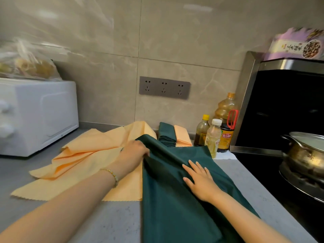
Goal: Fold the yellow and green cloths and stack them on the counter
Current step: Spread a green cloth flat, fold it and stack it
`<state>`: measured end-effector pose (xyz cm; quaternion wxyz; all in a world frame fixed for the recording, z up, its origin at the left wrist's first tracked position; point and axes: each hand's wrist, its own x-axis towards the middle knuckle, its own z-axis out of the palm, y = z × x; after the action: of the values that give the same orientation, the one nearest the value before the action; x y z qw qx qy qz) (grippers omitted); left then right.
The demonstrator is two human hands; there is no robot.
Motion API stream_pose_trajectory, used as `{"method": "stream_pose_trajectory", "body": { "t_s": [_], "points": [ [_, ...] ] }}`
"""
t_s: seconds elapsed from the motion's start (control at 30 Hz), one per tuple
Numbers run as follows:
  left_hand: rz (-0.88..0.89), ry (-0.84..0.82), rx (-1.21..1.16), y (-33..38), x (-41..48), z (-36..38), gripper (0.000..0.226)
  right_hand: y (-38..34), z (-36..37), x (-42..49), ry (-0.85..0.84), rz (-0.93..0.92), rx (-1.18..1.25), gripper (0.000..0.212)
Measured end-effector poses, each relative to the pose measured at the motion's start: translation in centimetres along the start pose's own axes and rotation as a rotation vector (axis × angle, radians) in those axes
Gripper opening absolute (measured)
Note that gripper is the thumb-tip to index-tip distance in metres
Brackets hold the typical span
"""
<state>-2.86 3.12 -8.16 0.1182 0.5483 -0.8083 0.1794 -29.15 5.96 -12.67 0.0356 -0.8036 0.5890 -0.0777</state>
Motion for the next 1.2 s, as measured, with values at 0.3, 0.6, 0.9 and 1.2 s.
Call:
{"method": "stream_pose_trajectory", "body": {
  "t_s": [0.3,0.6,0.9,1.2],
  "points": [
    [-0.516,-0.270,0.122,-9.0,-6.9,-1.5,0.041,-5.4,-0.7,-3.0,-0.240,-0.249,0.173,0.082],
    [-0.483,-0.035,-0.561,-3.1,-8.1,-3.4,0.034,-15.7,0.2,-7.5,-0.437,-0.411,0.432,0.061],
    [-0.044,-0.535,-0.589,5.5,-11.9,-6.8,0.057,-9.7,-1.5,-12.3,-0.241,-0.347,0.316,0.064],
    [0.119,-0.704,-0.377,10.3,-17.7,-4.6,0.117,-3.8,-1.3,-18.7,-0.253,-0.347,0.081,0.089]
  ]
}}
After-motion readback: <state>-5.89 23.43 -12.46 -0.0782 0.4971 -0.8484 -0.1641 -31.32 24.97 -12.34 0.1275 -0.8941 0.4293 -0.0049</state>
